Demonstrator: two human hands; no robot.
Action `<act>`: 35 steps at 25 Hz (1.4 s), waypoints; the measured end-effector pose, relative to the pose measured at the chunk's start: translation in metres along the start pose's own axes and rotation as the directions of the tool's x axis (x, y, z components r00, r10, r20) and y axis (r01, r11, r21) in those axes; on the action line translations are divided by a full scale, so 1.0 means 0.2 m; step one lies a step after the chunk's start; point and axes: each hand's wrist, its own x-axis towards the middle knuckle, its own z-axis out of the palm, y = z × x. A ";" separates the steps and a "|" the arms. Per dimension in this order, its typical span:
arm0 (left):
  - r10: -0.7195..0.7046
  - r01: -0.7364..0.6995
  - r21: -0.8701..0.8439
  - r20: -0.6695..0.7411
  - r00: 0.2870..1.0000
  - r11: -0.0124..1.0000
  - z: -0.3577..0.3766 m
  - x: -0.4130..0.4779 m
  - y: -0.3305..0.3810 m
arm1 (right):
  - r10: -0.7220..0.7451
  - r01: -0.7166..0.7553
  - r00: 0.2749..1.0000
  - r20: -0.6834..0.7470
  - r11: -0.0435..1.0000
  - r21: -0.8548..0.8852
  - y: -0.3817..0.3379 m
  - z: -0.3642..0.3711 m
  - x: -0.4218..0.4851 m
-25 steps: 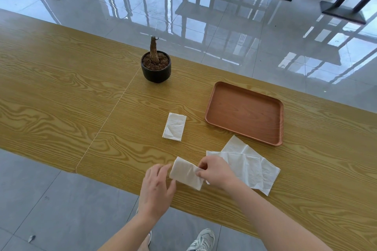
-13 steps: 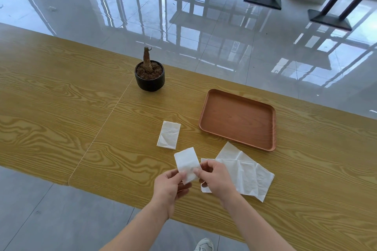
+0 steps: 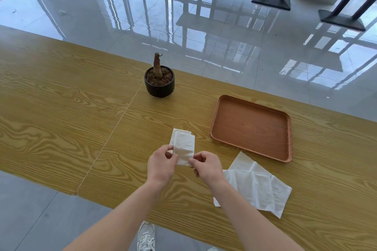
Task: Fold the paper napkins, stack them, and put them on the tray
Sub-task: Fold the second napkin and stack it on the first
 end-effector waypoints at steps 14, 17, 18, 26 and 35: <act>0.062 -0.065 0.186 0.026 0.998 0.980 0.02 0.28 -0.04 | 0.071 -0.077 0.995 -0.068 0.992 -0.098 -0.02 0.14 0.21; 0.074 -0.080 0.203 0.038 0.997 0.976 0.03 0.29 -0.05 | 0.057 -0.069 0.995 -0.076 0.984 -0.164 -0.02 0.13 0.22; 0.075 -0.081 0.205 0.037 0.996 0.975 0.03 0.29 -0.06 | 0.054 -0.067 0.996 -0.076 0.981 -0.180 -0.02 0.13 0.22; 0.036 -0.034 0.177 -0.009 0.999 0.984 0.03 0.32 -0.09 | 0.041 -0.051 0.998 -0.040 0.952 -0.302 -0.04 0.13 0.24; 0.058 -0.046 0.193 -0.058 0.997 0.980 0.04 0.30 -0.07 | -0.070 0.016 0.985 -0.158 0.947 -0.321 -0.05 0.11 0.25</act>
